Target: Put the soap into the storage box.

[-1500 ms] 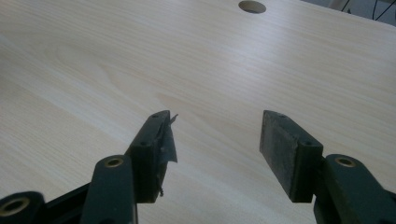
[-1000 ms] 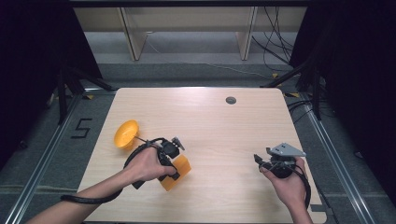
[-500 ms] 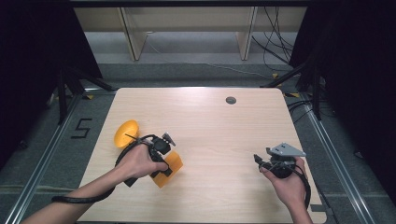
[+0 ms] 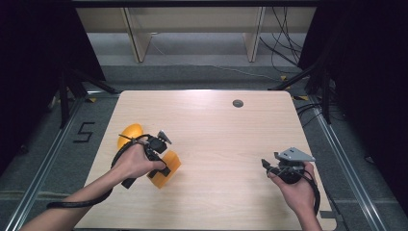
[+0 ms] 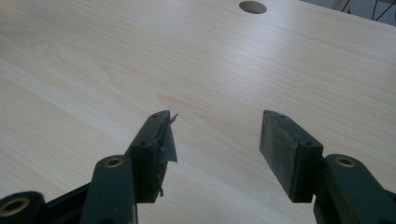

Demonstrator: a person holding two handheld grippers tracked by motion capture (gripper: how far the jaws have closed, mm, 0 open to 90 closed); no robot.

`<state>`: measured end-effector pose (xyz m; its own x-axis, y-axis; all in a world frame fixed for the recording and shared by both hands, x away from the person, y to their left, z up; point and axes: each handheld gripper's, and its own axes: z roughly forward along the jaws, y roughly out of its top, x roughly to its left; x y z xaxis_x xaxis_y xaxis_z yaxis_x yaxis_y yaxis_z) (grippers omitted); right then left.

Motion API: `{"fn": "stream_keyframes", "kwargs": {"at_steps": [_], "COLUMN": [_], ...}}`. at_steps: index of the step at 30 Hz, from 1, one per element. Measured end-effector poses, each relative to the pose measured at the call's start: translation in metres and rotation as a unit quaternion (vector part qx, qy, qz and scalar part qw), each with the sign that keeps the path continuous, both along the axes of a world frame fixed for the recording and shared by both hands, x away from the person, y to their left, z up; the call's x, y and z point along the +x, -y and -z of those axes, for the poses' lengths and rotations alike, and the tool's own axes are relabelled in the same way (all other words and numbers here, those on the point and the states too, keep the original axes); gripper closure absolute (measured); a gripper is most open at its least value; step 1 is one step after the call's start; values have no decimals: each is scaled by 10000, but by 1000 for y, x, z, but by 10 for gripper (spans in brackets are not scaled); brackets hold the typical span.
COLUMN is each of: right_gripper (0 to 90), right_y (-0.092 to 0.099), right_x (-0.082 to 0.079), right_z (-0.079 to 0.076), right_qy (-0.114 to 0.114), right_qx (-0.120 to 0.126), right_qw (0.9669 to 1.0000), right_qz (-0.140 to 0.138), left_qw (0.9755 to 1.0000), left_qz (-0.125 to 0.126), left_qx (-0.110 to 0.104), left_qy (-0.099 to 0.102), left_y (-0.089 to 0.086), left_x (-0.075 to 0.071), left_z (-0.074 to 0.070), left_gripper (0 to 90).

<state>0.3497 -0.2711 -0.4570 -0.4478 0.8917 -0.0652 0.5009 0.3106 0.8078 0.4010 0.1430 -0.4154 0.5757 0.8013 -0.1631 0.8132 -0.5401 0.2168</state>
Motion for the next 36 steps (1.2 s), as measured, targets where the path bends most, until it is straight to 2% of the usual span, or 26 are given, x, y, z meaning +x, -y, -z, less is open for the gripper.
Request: {"fn": "stream_keyframes", "kwargs": {"at_steps": [6, 7, 12, 13, 16, 18, 19, 21, 22, 23, 25, 26, 27, 30, 34, 36], "right_gripper": [442, 443, 443, 443, 443, 443, 443, 443, 443, 443, 443, 443, 443, 443, 443, 443], "right_y": [-1, 0, 0, -2, -2, 0, -2, -2, -2, -2, -2, -3, -3, -4, -3, -3], "right_x": [0, 0, 0, -2, -1, 0, -1, -1, -1, -1, -1, -1, -1, -2, -1, -1], "right_z": [0, 0, 0, 0, 0, 0, 1, 1, 1, 0, 1, 1, 1, 1, 1, 1], "right_qy": [-72, -1, -9, -98, -64, -7, -82, -90, -73, -72, -72, -85, -64, -160, -68, -63], "right_qx": [59, 1, 7, 121, 78, 21, 103, 102, 81, 84, 84, 129, 104, 169, 99, 103], "right_qw": [10000, 10000, 10000, 9998, 9999, 10000, 9999, 9999, 9999, 9999, 9999, 9998, 9999, 9997, 9999, 9999], "right_qz": [-4, 2, -1, 95, 64, 4, 78, 80, 66, 68, 69, 92, 85, 107, 80, 84], "left_qw": [9998, 9998, 9996, 9995, 9995, 9992, 9991, 9991, 9990, 9982, 9979, 9984, 9974, 9974, 9963, 9965], "left_qz": [-190, -169, -261, -297, -318, -371, -398, -397, -438, -570, -614, -551, -685, -701, -837, -817], "left_qx": [-2, 33, -14, -25, -29, -81, -94, -98, -94, -183, -207, -157, -210, -191, -193, -148], "left_qy": [73, 36, 46, 46, 47, 76, 71, 59, 42, 60, 46, 22, 39, 41, 69, 80], "left_y": [-9, -11, -17, -18, -21, -24, -25, -27, -28, -30, -32, -34, -35, -38, -41, -43], "left_x": [6, 8, 11, 12, 14, 15, 16, 17, 18, 19, 20, 22, 23, 25, 28, 29], "left_z": [3, 3, 1, 0, -1, -1, -2, -3, -3, -3, -4, -5, -5, -6, -8, -9], "left_gripper": [605, 605, 605, 605, 605, 605, 605, 605, 605, 605, 605, 605, 605, 605, 605, 605]}}
